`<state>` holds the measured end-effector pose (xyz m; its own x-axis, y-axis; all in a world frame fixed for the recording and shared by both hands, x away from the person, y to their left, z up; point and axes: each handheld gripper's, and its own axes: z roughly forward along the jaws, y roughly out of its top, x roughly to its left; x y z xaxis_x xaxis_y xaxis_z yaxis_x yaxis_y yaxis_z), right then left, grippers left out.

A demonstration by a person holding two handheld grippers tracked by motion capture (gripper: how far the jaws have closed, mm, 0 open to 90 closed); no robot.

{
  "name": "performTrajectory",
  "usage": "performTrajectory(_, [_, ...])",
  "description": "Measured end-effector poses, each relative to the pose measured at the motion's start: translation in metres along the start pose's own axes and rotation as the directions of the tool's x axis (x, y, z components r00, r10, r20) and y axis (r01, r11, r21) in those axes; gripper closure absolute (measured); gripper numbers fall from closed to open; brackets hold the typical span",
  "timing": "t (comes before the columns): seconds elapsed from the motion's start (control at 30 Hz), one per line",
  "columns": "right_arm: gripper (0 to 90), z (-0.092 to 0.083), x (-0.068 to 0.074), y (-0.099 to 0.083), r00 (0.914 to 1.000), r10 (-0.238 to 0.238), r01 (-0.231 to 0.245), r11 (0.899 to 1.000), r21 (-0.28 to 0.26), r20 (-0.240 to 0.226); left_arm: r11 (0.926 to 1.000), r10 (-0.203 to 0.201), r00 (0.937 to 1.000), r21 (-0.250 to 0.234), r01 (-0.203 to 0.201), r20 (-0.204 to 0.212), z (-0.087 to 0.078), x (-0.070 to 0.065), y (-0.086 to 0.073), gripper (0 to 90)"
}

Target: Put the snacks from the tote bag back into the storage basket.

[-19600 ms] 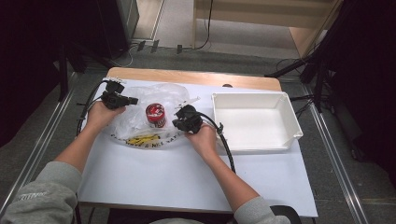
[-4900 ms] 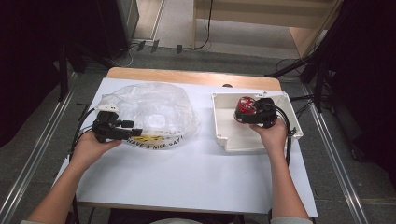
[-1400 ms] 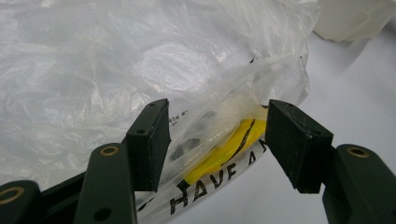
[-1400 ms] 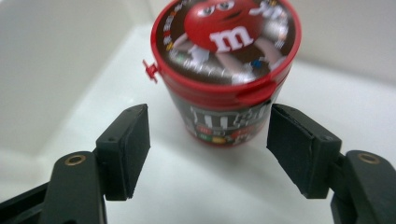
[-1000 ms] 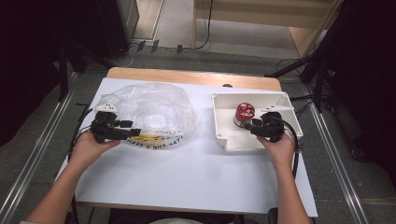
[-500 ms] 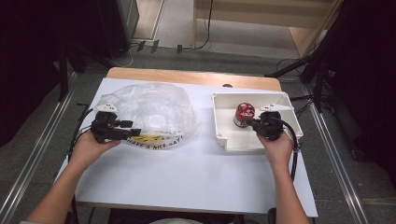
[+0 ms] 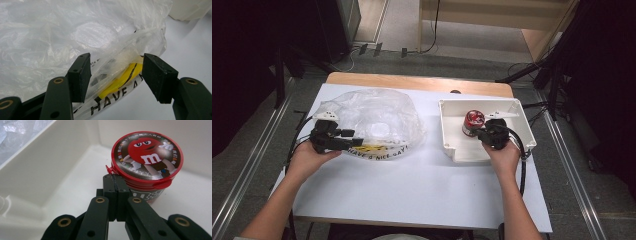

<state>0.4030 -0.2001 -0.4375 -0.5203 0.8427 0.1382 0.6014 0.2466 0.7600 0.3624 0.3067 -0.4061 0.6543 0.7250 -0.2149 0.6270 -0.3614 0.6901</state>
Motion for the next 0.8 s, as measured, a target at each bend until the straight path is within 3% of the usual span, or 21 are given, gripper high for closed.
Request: performTrajectory(0.8, [90.0, 0.016, 0.018, 0.011, 0.9987, 0.016, -0.015, 0.999, -0.028, 0.048, 1.0000, -0.002, 1.0000, 0.000, 0.002, -0.002, -0.001, 0.000, -0.001, 41.3])
